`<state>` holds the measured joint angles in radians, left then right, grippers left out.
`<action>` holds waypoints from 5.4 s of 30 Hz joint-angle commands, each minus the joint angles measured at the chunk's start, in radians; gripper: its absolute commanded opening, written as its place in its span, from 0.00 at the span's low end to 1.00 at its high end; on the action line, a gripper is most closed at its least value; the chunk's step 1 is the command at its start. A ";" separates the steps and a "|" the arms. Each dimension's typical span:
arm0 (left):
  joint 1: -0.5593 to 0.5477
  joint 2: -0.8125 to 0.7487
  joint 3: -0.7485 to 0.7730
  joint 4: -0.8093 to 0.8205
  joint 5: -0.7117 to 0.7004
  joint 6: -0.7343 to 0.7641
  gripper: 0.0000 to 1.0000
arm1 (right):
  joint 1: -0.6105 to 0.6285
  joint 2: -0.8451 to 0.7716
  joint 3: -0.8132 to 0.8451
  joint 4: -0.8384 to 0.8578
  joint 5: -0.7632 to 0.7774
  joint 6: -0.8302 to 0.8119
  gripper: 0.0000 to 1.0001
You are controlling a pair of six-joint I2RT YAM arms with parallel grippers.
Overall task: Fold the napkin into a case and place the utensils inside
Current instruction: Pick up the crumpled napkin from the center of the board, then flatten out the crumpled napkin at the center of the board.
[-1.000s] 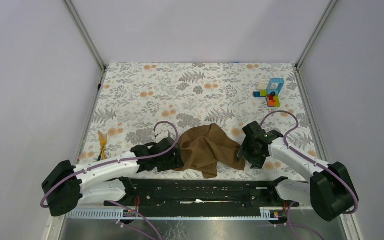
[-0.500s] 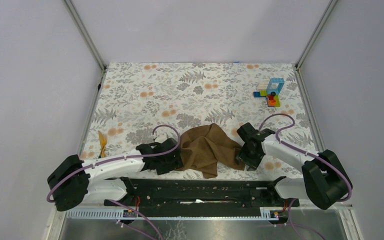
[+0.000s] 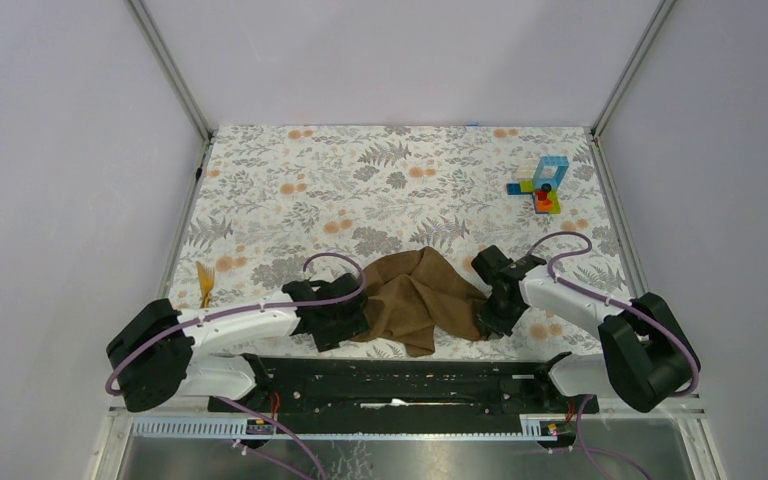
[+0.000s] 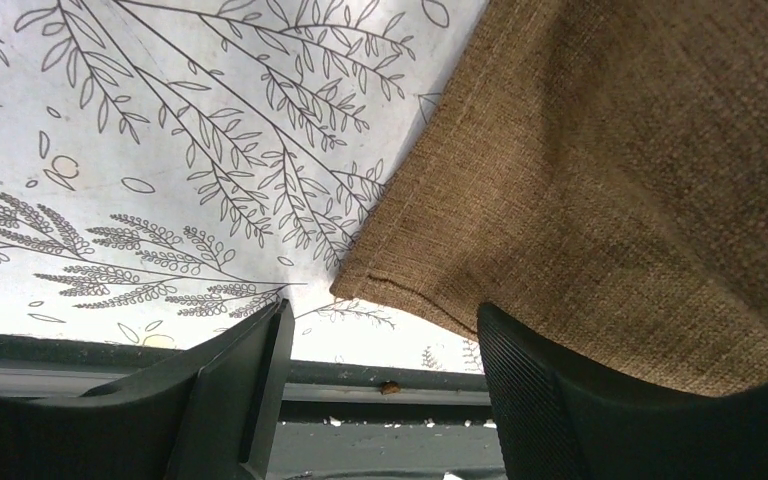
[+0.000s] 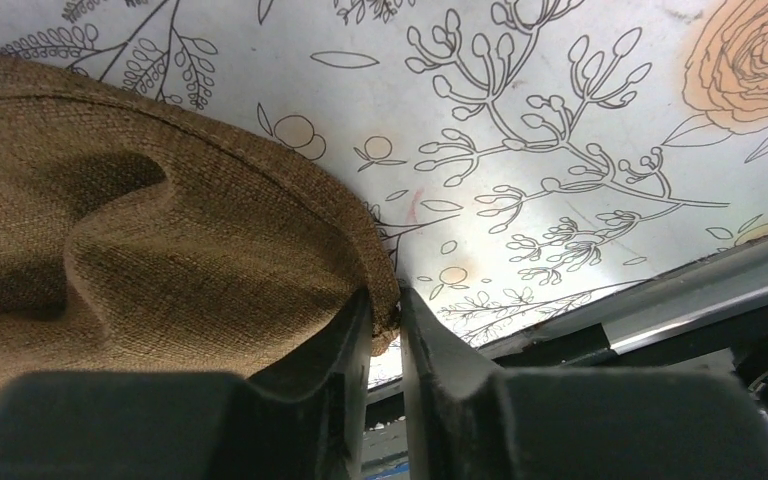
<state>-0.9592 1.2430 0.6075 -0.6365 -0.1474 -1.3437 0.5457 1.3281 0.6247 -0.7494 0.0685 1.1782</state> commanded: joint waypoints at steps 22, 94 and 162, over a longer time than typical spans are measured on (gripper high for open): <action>0.006 0.137 0.097 -0.206 -0.056 -0.180 0.59 | 0.016 -0.130 -0.038 0.033 0.115 0.027 0.00; 0.852 -0.054 0.792 0.271 0.013 0.629 0.00 | -0.101 0.104 0.965 0.334 -0.017 -0.687 0.00; 0.846 -0.488 0.072 -0.199 0.156 0.377 0.00 | -0.101 -0.496 0.018 0.020 -0.008 -0.421 0.00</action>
<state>-0.1135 0.8074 0.5312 -0.8375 0.0483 -1.0363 0.4404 0.9169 0.5365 -0.7330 0.0566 0.8536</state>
